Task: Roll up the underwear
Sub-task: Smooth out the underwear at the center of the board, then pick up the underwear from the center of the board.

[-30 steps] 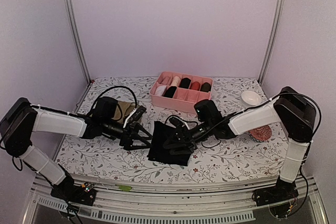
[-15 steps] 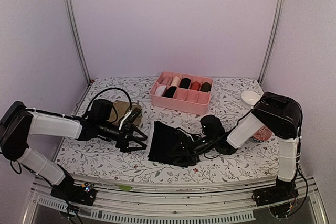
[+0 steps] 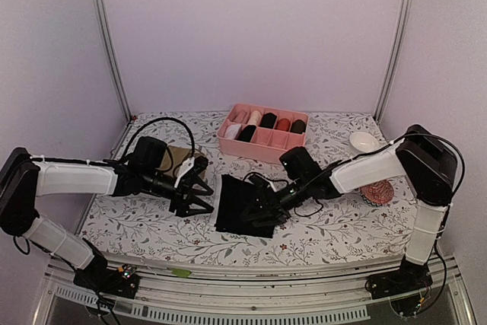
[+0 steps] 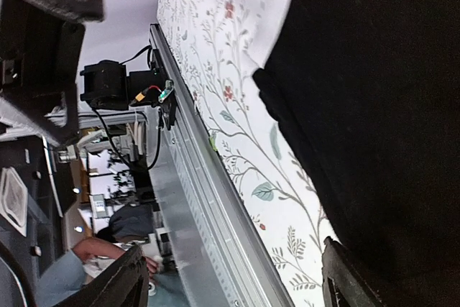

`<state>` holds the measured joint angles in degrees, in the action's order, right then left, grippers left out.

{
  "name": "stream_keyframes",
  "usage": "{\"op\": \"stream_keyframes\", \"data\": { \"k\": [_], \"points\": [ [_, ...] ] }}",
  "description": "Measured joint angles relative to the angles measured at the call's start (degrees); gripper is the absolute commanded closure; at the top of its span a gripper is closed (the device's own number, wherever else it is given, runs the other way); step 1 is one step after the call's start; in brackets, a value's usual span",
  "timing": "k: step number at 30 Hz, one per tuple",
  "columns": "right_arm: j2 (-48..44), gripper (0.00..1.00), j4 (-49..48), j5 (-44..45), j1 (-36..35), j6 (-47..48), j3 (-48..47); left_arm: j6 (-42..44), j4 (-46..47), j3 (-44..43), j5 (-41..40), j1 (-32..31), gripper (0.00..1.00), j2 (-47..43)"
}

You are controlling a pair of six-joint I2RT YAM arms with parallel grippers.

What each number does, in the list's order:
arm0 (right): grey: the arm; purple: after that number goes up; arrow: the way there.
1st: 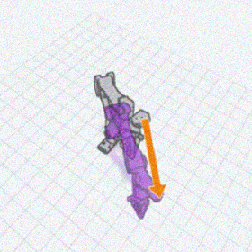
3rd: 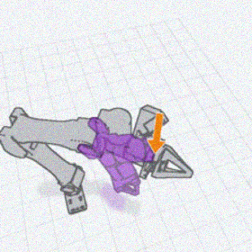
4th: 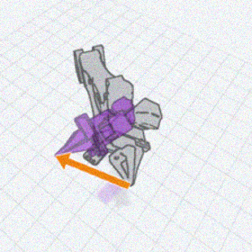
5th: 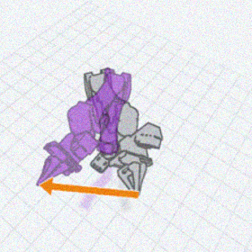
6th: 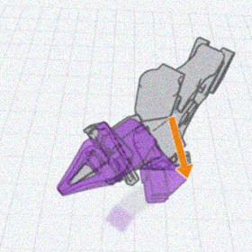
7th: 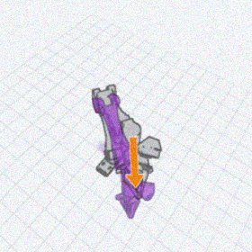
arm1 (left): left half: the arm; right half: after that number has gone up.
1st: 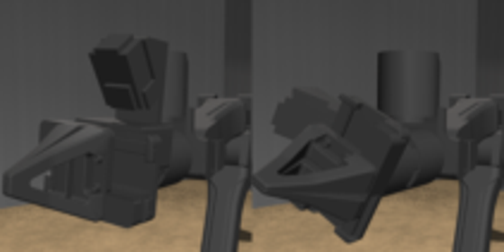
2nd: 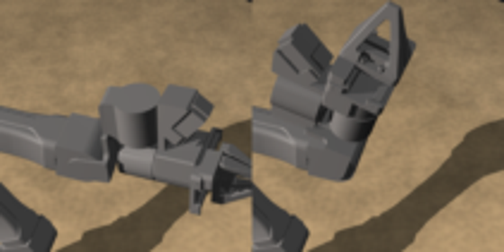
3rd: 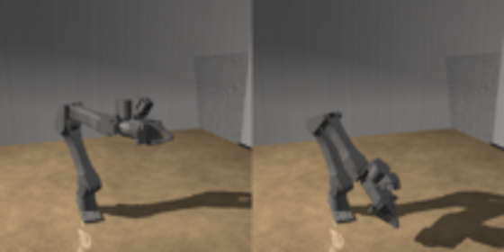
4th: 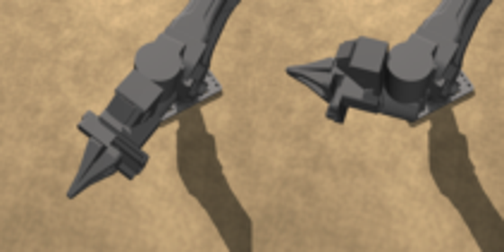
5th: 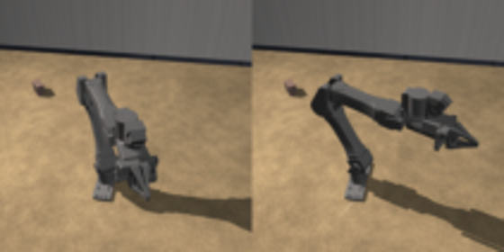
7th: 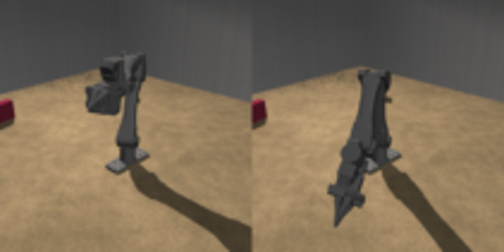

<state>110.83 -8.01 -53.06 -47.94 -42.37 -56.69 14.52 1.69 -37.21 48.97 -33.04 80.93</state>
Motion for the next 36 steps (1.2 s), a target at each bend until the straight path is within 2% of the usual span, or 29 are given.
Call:
{"op": "stream_keyframes", "data": {
  "k": [5, 9, 12, 16, 20, 28, 36],
  "points": [
    [-12.0, 0.33, 7.5, 7.9, 0.0, 10.1, -0.7, 14.3, -4.5, -3.1, -4.6, -0.3, 0.42, 0.0],
    [-22.3, 0.41, 8.3, 17.3, -0.7, 18.6, 4.2, 24.8, -7.3, -3.1, -7.1, -0.7, 0.53, 0.1],
    [-26.9, 0.46, 8.9, 26.2, -2.2, 26.7, 9.1, 29.0, -7.4, -3.1, -9.3, -1.0, 0.57, 0.8],
    [-26.1, 0.52, 10.6, 35.5, -5.0, 36.3, 12.5, 30.1, -6.9, -3.2, -11.4, -1.0, 0.57, 2.8],
    [-23.0, 0.53, 11.0, 40.7, -7.7, 42.4, 12.8, 30.1, -6.9, -3.3, -12.2, -0.7, 0.58, 3.5],
    [-16.3, 0.55, 11.9, 46.2, -12.2, 50.1, 11.6, 29.8, -6.8, -3.5, -12.5, -0.6, 0.59, 3.5],
    [-13.3, 0.57, 12.6, 51.0, -14.5, 54.7, 9.1, 29.8, -6.7, -3.9, -13.3, -0.4, 0.60, 3.5]
  ]
}}
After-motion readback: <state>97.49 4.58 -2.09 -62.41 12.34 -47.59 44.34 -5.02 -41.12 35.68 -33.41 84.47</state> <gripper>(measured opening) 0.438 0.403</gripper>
